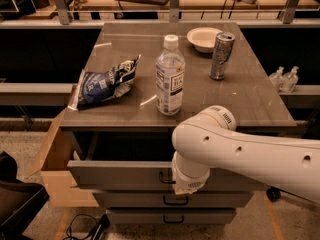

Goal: Open top drawer

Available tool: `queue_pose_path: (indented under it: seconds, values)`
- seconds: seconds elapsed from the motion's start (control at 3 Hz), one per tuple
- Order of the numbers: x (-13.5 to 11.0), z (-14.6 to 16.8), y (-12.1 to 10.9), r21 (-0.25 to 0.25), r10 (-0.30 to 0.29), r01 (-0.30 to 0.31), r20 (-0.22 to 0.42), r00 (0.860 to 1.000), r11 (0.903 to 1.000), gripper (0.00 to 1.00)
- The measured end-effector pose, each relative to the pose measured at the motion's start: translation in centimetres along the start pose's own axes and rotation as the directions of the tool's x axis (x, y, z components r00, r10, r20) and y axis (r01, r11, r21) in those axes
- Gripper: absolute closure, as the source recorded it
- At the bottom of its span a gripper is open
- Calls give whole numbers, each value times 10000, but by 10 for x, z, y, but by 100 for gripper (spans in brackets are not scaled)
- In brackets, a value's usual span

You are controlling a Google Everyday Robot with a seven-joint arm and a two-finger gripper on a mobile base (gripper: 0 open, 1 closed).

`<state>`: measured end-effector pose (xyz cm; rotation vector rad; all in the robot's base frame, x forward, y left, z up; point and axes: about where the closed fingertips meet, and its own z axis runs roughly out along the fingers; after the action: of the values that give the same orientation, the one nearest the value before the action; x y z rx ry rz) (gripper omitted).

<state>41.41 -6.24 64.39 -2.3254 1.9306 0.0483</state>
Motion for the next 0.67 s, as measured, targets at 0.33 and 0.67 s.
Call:
queue_pose_path:
  seconds: [0.33, 0.67]
  values:
    - [-1, -7, 11, 105, 105, -102, -215, 9997, 9999, 100]
    - [-1, -7, 11, 105, 106, -104, -215, 9997, 9999, 100]
